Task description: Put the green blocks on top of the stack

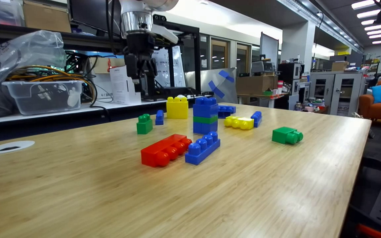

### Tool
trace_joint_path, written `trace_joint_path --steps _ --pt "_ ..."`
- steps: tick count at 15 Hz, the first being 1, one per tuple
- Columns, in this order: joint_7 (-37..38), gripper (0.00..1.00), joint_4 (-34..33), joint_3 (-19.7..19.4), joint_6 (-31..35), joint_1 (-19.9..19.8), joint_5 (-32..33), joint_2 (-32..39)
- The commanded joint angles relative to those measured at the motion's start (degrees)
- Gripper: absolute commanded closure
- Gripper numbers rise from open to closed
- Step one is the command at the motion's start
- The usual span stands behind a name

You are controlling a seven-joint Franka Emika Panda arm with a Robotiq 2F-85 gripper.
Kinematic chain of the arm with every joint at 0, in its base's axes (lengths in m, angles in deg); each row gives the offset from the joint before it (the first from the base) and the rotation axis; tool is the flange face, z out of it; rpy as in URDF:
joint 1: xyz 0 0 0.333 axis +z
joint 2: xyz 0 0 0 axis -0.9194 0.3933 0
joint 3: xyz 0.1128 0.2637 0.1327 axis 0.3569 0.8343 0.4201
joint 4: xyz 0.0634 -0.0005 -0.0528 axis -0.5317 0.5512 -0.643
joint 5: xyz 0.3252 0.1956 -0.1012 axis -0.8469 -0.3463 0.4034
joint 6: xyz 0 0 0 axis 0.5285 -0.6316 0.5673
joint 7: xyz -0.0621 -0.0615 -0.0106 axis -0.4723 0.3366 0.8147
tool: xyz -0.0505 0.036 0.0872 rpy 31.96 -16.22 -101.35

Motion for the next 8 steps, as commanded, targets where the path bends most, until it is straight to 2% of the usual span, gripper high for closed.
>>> trace_joint_path --steps 1,8 --pt "-3.98 0.00 -4.16 0.02 -1.46 0.21 1.00 3.39" --pt "-6.41 0.00 -6.01 0.05 0.21 0.14 0.68 7.27"
